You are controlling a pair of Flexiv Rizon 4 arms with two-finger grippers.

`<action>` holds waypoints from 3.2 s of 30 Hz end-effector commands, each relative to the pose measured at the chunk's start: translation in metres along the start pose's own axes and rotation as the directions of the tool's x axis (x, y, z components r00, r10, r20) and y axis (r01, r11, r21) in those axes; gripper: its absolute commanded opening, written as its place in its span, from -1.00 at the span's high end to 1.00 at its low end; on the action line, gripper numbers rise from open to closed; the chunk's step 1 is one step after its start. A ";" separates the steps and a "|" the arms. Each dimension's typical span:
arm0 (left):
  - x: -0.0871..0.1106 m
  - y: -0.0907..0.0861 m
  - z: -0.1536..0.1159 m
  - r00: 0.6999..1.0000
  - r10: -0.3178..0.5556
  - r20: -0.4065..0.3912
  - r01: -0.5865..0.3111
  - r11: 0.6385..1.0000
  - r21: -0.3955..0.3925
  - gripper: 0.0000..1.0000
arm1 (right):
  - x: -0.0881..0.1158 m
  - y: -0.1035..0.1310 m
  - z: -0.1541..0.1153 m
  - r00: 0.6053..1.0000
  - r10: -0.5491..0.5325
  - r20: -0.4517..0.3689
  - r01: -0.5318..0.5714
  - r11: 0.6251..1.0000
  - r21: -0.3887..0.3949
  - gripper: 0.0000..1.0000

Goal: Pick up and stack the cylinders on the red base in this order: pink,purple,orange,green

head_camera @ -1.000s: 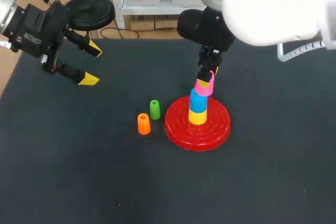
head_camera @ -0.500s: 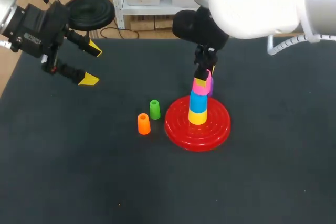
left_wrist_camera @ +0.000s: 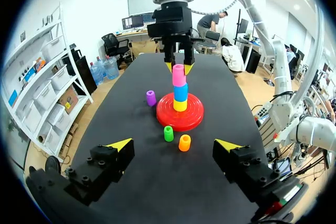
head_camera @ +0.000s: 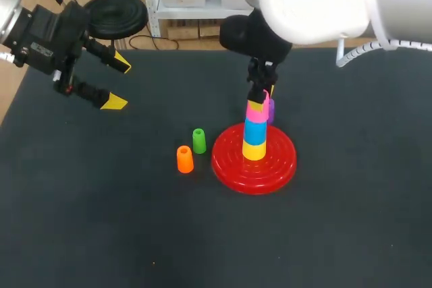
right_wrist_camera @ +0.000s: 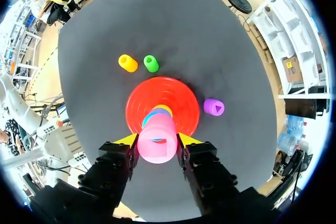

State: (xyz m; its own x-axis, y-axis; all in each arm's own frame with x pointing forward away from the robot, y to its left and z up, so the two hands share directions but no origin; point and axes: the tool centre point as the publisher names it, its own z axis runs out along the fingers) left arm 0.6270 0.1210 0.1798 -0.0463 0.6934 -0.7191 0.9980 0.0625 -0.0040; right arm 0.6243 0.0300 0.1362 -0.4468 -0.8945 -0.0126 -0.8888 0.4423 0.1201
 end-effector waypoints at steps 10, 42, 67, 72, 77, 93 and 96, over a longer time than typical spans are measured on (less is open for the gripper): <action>0.000 -0.001 0.000 1.000 0.001 0.000 -0.001 1.000 -0.003 -1.00 | 0.000 0.001 0.005 1.000 -0.007 -0.015 0.007 1.000 0.003 1.00; 0.000 -0.001 0.000 1.000 0.001 0.000 -0.001 1.000 -0.003 -1.00 | 0.003 0.004 0.001 1.000 -0.014 -0.006 0.014 0.999 0.037 1.00; 0.000 -0.001 0.000 1.000 0.001 0.000 -0.001 1.000 -0.003 -1.00 | 0.002 0.008 0.009 0.998 -0.045 -0.037 0.048 0.997 0.064 1.00; 0.000 -0.001 0.000 1.000 0.001 0.000 -0.001 1.000 -0.003 -1.00 | 0.002 0.007 0.012 0.998 -0.043 -0.050 0.048 0.995 0.083 1.00; 0.000 -0.001 0.000 1.000 0.001 0.000 -0.001 1.000 -0.003 -1.00 | 0.002 0.006 0.014 0.997 -0.049 -0.059 0.054 0.995 0.083 1.00; 0.000 -0.001 0.000 1.000 0.001 0.000 -0.001 1.000 -0.003 -1.00 | 0.002 -0.001 0.020 0.998 -0.038 -0.054 0.038 0.999 0.008 1.00; 0.000 -0.001 0.000 1.000 0.001 0.000 -0.001 1.000 -0.003 -1.00 | 0.002 -0.002 0.021 0.998 -0.036 -0.054 0.036 0.999 0.008 1.00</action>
State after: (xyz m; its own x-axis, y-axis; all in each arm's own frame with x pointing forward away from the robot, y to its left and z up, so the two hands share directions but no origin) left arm 0.6270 0.1210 0.1798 -0.0463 0.6934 -0.7191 0.9980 0.0625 -0.0039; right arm 0.6195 0.0286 0.1225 -0.4087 -0.9121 0.0320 -0.9060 0.4097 0.1060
